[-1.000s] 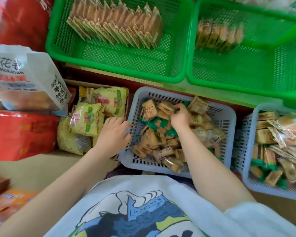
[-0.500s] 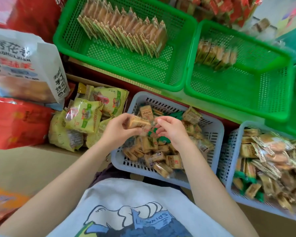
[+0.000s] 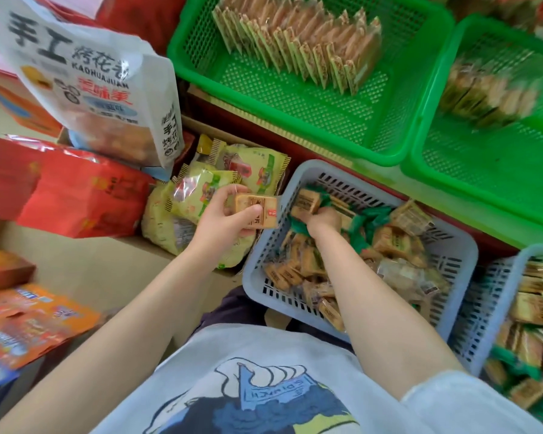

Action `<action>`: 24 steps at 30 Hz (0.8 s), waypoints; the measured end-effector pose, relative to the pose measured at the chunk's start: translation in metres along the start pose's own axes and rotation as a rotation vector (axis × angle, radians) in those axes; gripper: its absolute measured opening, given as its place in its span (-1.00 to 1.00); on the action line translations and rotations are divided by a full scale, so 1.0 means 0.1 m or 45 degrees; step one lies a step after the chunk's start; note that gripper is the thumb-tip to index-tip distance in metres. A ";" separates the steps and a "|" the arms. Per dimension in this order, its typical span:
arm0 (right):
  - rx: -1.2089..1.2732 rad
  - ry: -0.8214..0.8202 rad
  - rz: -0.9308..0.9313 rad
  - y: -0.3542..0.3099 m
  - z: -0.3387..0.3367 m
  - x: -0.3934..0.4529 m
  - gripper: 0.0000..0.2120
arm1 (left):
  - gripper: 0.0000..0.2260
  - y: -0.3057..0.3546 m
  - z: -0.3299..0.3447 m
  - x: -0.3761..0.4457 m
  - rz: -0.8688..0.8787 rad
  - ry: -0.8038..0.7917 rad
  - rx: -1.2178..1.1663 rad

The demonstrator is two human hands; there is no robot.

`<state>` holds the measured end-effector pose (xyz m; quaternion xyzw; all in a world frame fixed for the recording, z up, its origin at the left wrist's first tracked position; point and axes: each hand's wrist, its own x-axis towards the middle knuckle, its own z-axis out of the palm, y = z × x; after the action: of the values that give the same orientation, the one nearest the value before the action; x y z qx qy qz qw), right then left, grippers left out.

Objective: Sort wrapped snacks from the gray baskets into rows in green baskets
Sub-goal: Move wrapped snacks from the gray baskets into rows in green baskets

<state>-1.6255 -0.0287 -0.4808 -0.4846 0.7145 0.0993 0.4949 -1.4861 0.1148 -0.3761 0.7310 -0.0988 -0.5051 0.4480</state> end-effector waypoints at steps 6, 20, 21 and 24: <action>0.357 0.035 -0.082 0.09 -0.34 -0.29 -0.66 | -0.70 0.11 0.12 0.03 -0.086 -0.105 -0.173; 0.754 -0.070 -0.641 0.46 -1.85 -1.23 -0.76 | -0.56 0.75 1.65 -0.28 -0.087 -0.664 -0.303; 0.744 -0.085 -0.671 0.48 -1.91 -1.24 -0.73 | -0.59 0.81 1.78 -0.31 -0.066 -0.679 -0.298; 0.753 -0.160 -0.708 0.54 -2.15 -1.22 -0.62 | -0.78 0.94 2.14 -0.32 -0.051 -0.711 -0.269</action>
<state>-1.7945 -0.0624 -0.2957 -0.4891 0.5223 -0.2185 0.6635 -1.6491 -0.0400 -0.3033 0.5148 -0.1506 -0.7030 0.4671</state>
